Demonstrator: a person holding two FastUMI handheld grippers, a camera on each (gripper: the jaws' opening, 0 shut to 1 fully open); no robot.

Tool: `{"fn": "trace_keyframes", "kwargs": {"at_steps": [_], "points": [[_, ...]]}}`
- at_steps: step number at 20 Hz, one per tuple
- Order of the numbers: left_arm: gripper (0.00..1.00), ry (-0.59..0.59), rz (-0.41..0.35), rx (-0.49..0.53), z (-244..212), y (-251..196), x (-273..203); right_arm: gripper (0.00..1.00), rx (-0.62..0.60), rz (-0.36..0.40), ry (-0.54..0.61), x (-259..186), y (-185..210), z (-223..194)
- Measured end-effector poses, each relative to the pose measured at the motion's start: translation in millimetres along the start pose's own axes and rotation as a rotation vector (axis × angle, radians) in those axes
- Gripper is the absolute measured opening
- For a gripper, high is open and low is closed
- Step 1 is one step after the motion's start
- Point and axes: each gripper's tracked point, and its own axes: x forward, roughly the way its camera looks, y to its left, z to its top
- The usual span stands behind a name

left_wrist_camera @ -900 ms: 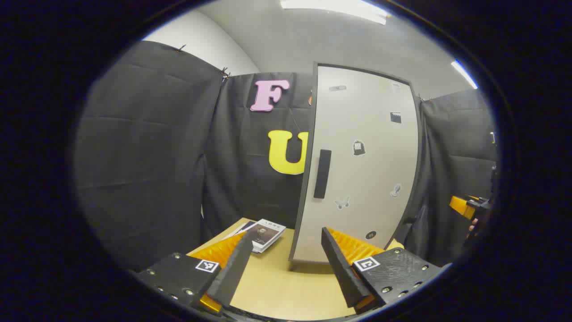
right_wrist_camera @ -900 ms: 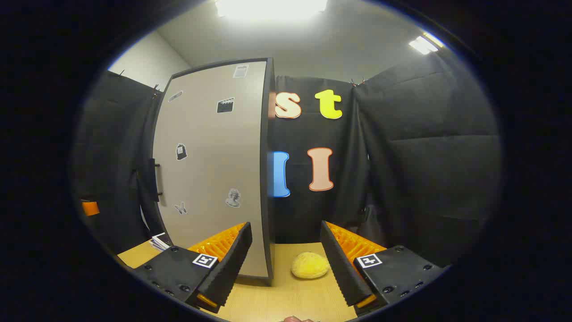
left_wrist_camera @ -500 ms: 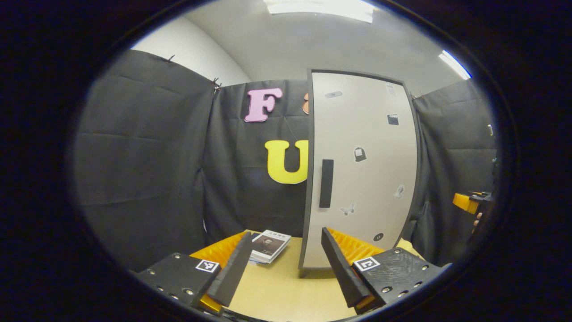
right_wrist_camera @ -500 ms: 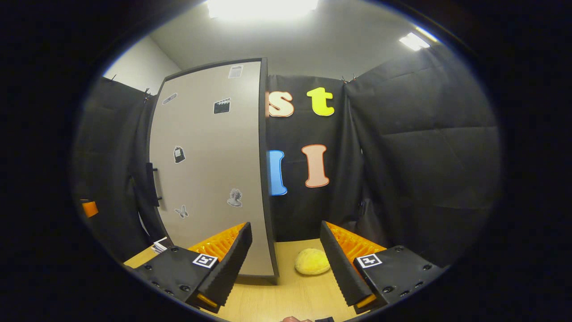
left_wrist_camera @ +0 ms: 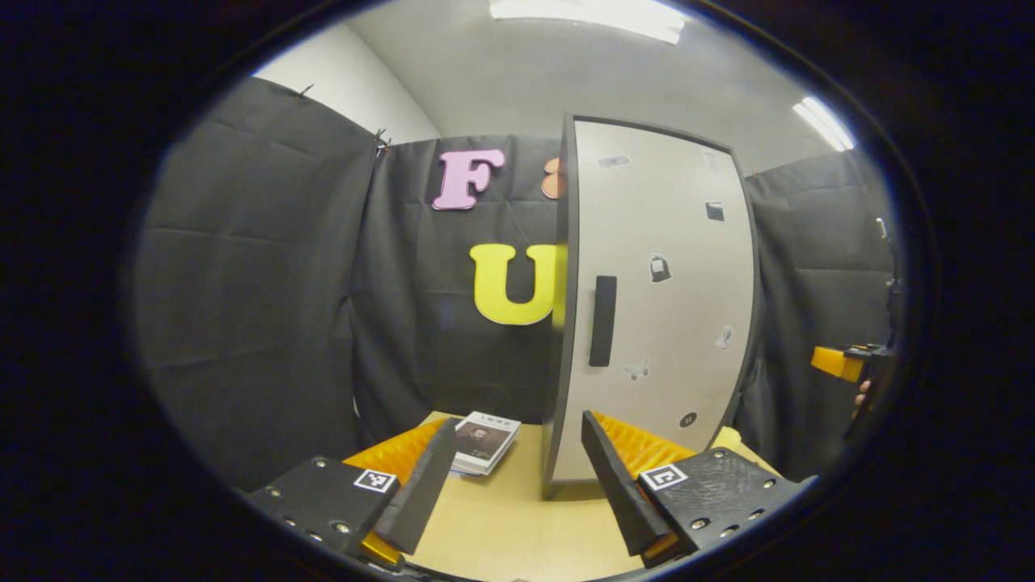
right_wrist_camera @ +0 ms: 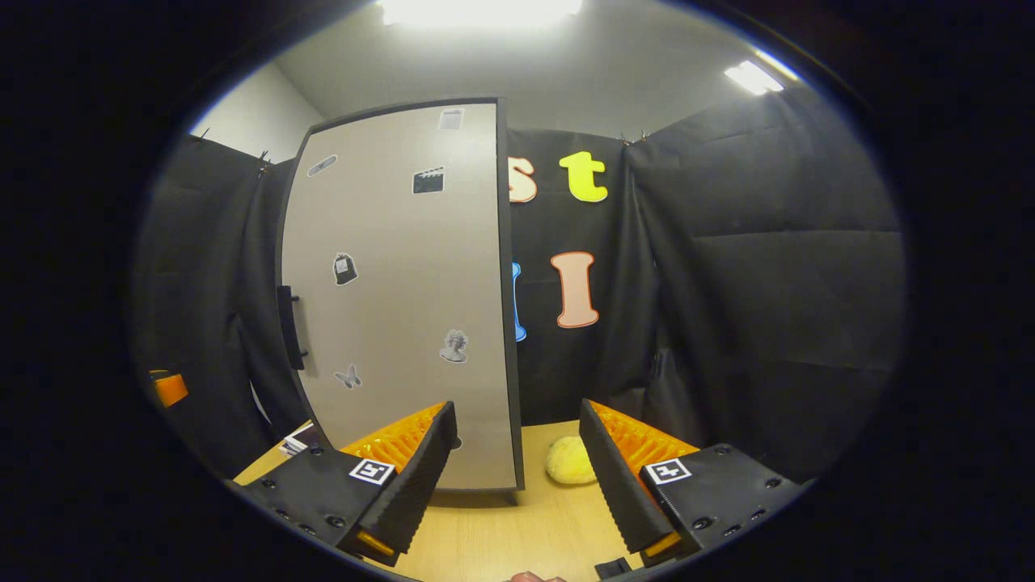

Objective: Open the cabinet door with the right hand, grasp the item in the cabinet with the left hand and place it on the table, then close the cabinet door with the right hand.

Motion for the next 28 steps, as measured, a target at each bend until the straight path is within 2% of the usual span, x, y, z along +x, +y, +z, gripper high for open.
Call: {"fn": "trace_keyframes", "kwargs": {"at_steps": [1, 5, 6, 8, 10, 15, 18, 21, 28], "points": [[0.94, 0.005, 0.0, 0.001, -4, 4, 1, 0.96, 0.003, 0.0, 0.005, -1, 4, 0], [0.94, 0.02, -0.017, -0.052, -15, 15, 3, 0.94, -0.012, 0.009, 0.001, 4, 21, 7], [0.93, 0.022, -0.014, -0.064, -17, 22, 4, 0.96, -0.019, 0.012, 0.015, 7, 26, 7], [0.94, 0.03, 0.01, -0.071, -23, 41, 3, 0.94, -0.028, 0.012, 0.036, 13, 37, 11], [0.94, 0.041, 0.031, -0.066, -30, 57, 2, 0.96, -0.039, 0.028, 0.012, 20, 55, 24], [0.94, 0.065, 0.1, -0.067, -47, 102, -6, 0.96, -0.041, 0.123, -0.036, 40, 119, 54], [0.93, 0.069, 0.117, -0.088, -54, 123, -8, 0.94, -0.045, 0.154, -0.041, 56, 154, 66], [0.94, 0.069, 0.14, -0.071, -58, 146, -10, 0.96, -0.04, 0.181, -0.04, 66, 187, 70], [0.93, 0.094, 0.13, -0.062, -74, 180, 1, 0.95, -0.012, 0.266, -0.008, 86, 262, 65]]}}
